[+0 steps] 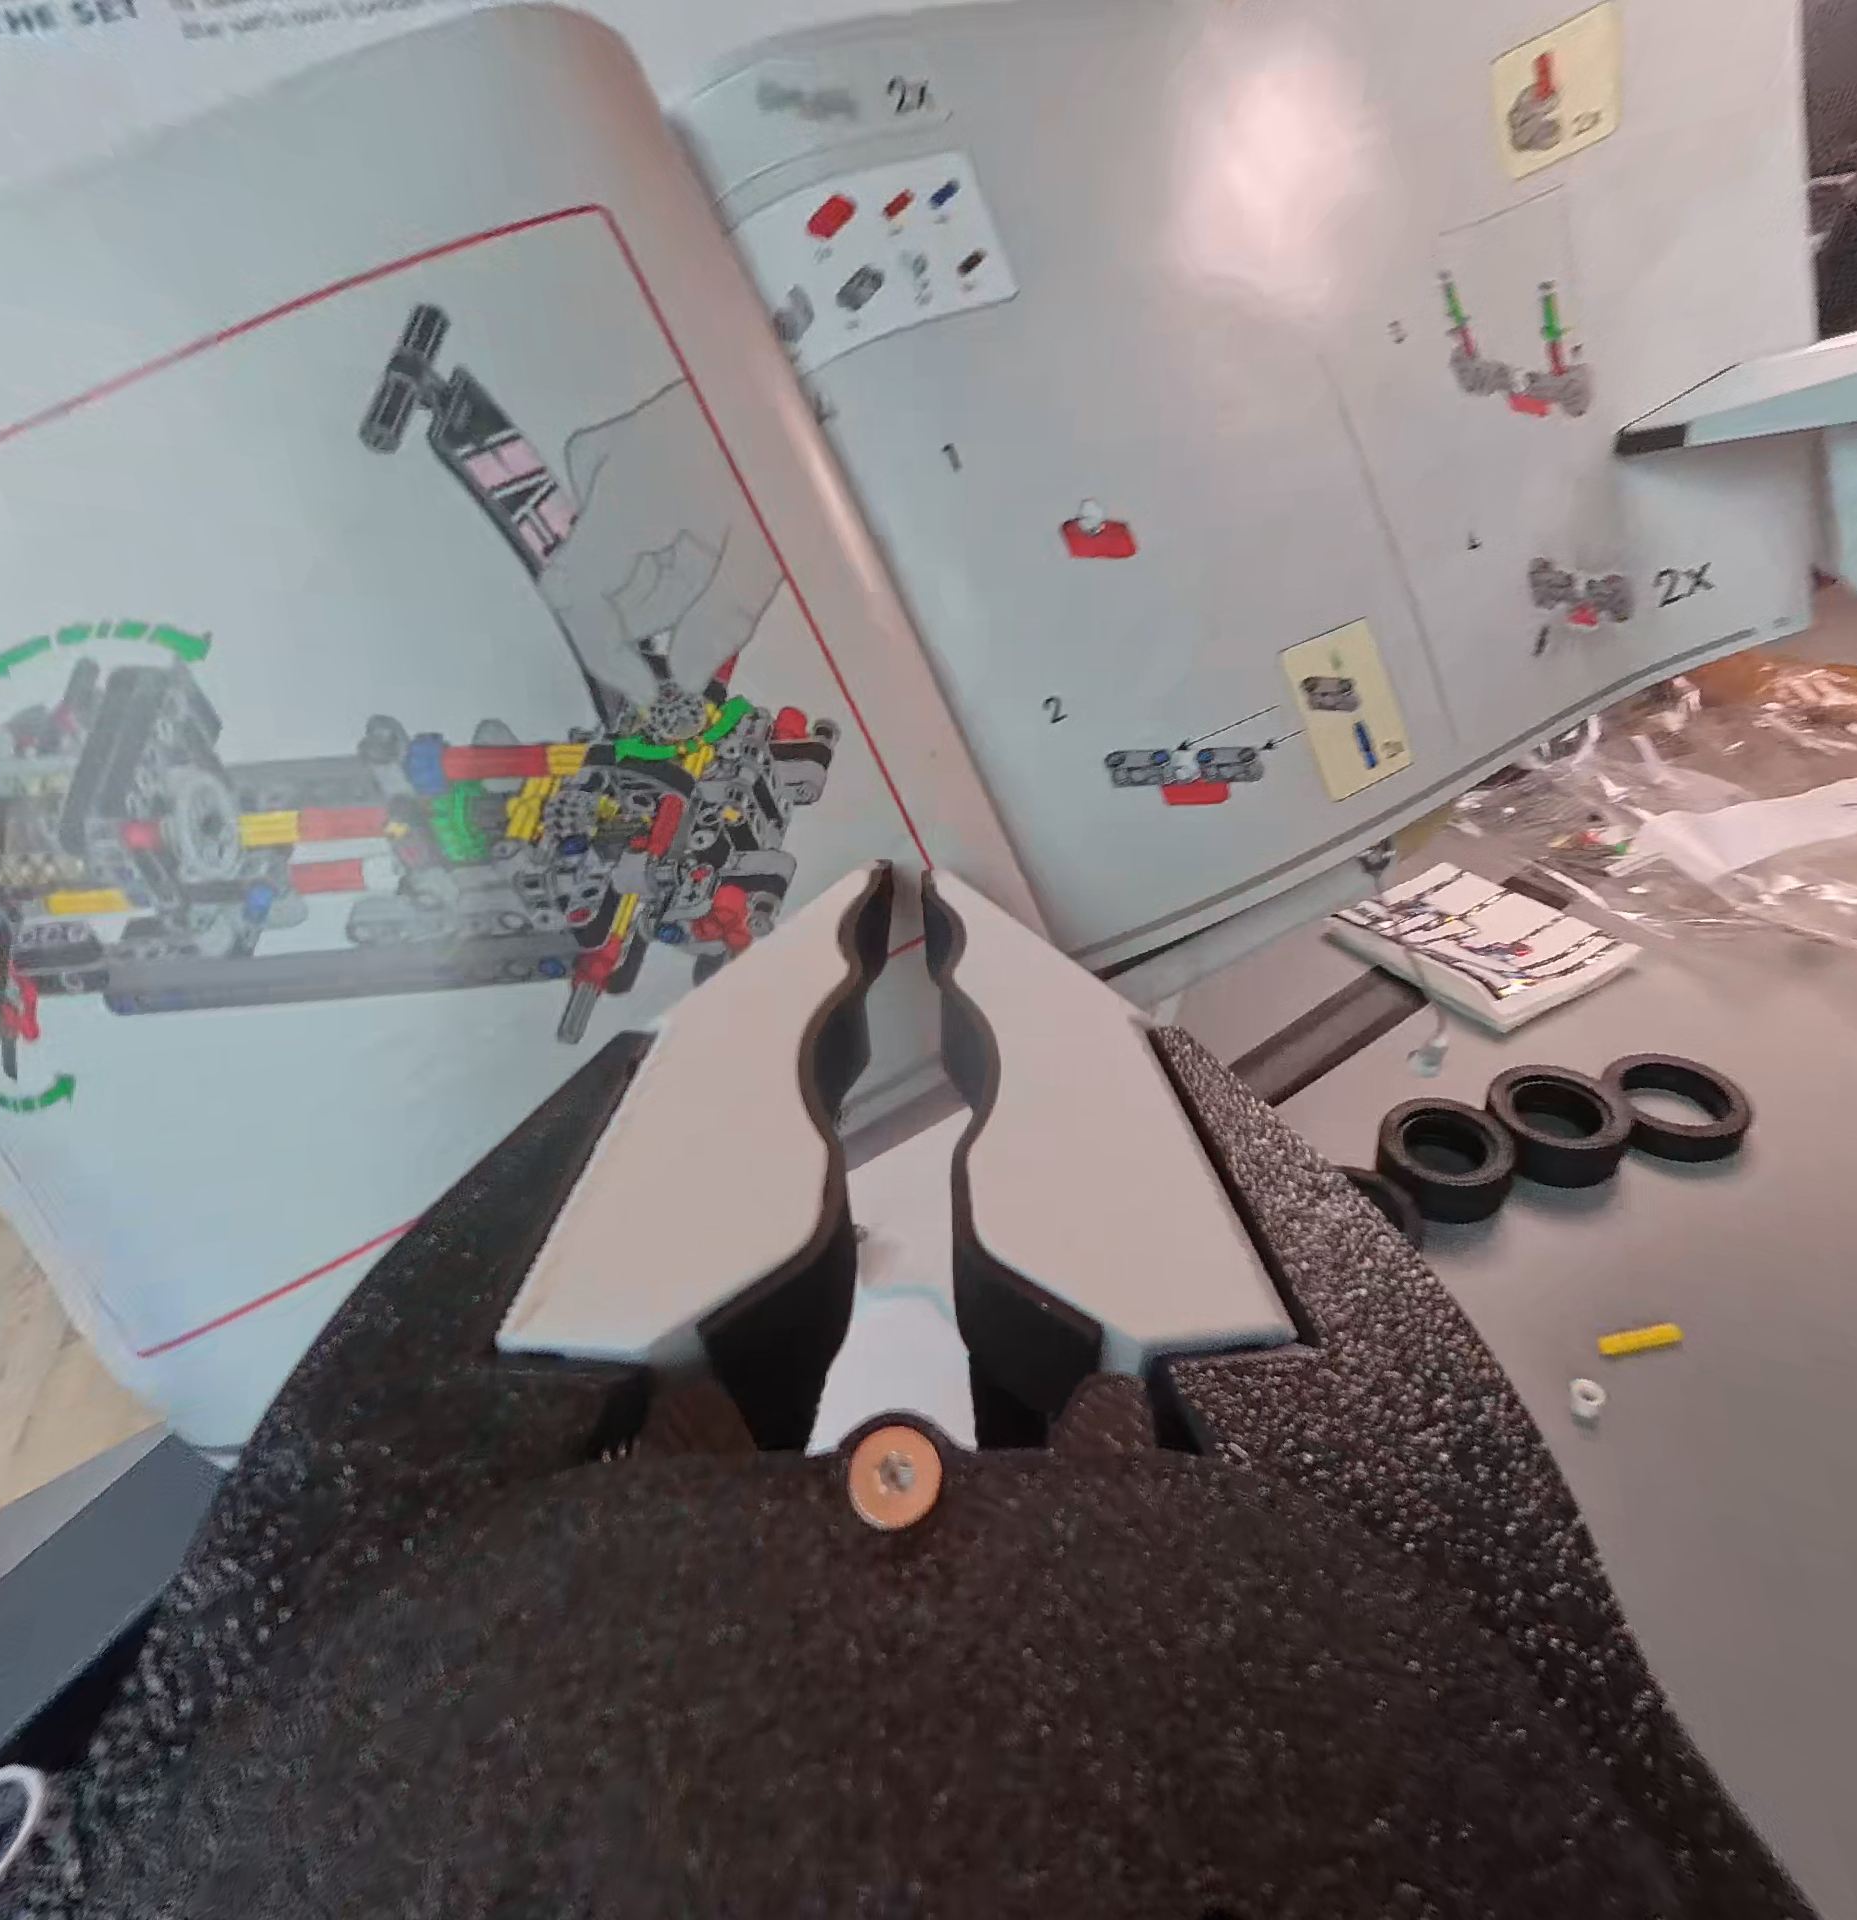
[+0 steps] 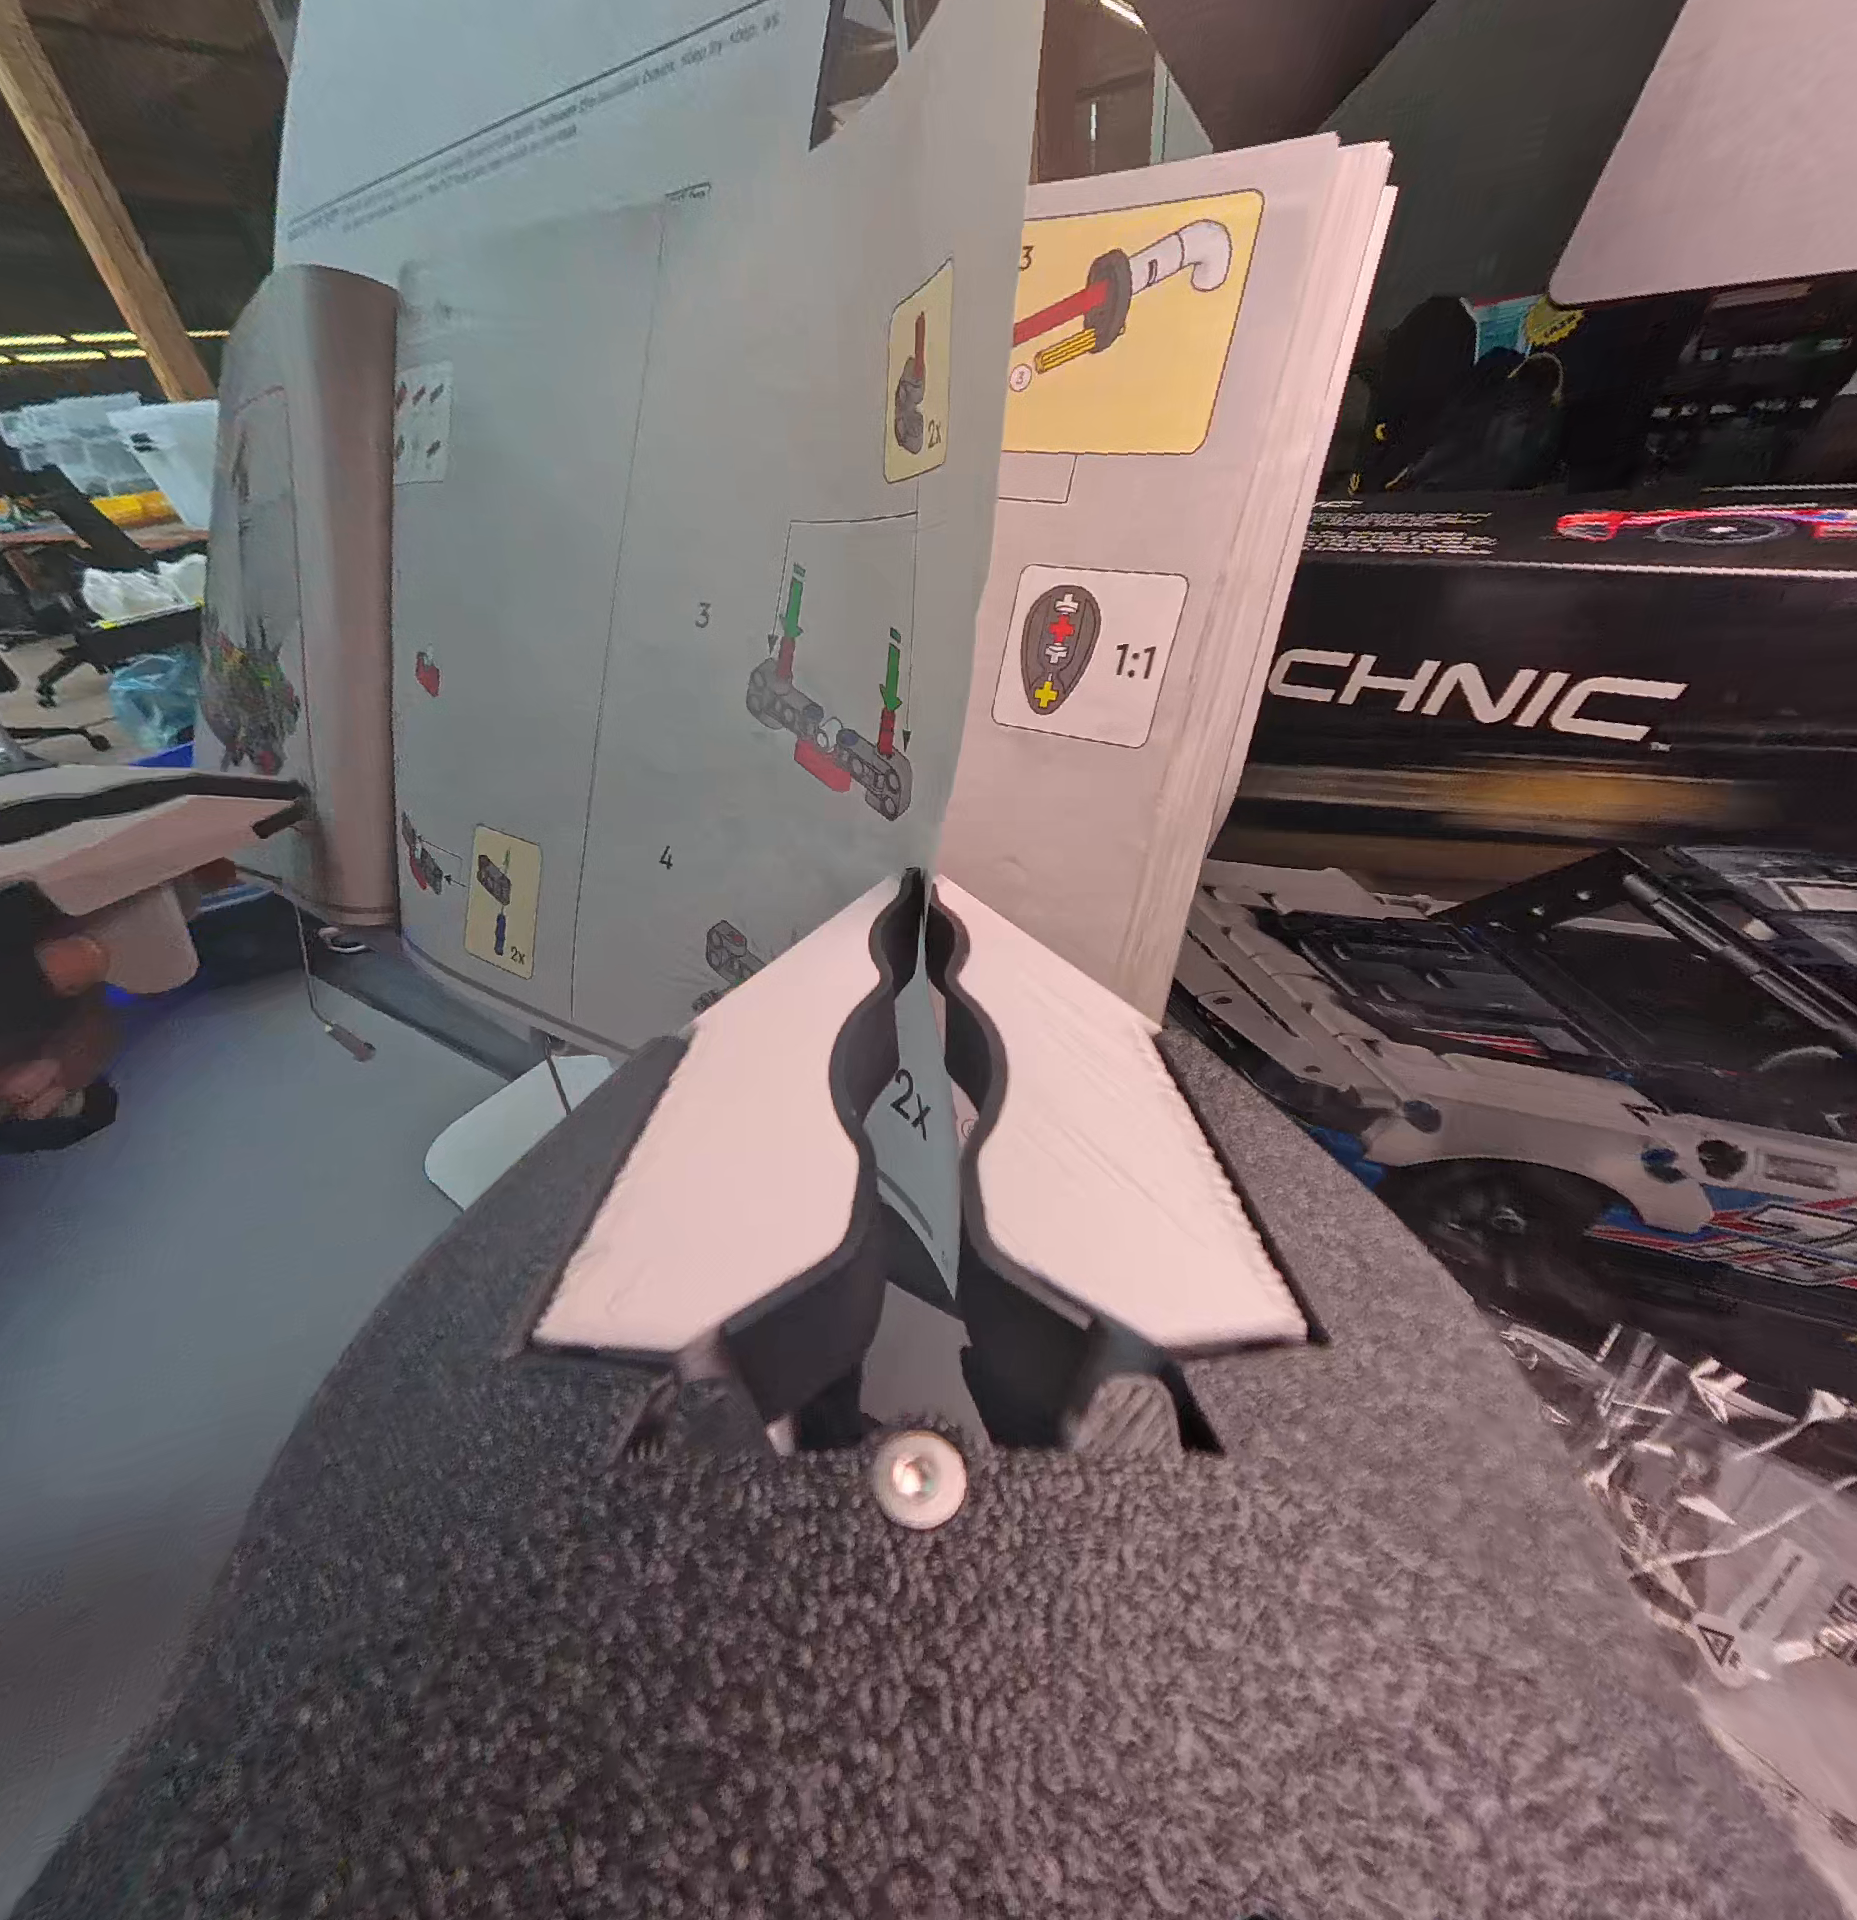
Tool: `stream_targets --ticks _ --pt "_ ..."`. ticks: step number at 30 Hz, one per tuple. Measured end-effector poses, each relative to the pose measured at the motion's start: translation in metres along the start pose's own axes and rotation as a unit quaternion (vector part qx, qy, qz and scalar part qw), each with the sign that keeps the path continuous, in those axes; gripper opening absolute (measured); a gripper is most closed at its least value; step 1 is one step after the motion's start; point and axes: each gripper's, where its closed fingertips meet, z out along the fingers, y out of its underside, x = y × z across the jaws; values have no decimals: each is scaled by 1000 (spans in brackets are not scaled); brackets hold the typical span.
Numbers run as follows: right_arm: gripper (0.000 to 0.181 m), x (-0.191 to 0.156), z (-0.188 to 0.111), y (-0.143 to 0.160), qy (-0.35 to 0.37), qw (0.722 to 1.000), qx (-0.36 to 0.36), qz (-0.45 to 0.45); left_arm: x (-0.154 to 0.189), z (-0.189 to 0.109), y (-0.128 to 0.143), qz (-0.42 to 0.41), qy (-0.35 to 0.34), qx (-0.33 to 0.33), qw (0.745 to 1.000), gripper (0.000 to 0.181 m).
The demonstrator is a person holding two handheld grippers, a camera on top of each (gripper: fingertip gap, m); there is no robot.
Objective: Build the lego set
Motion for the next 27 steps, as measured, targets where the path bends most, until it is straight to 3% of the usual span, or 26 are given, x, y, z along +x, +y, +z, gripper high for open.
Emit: stream_targets --ticks 5,10,15,17,19,27 --pt "2 13 19 13 32 999 -30 -28 -33 12 16 122 -52 -31 991 1" --pt "12 21 24 21 67 996 -47 -25 -38 15 21 188 -55 -36 980 1" --pt "15 20 13 29 71 996 -48 -7 -42 12 24 220 -64 -35 973 1" --pt "25 14 11 31 60 997 -48 -17 -46 11 26 246 -72 -32 966 1" --pt "37 17 13 34 67 995 -64 -20 -50 9 27 257 -79 -31 963 1" --pt "45 5 33 22 36 997 -70 -7 -72 0 33 246 -98 -45 963 1"
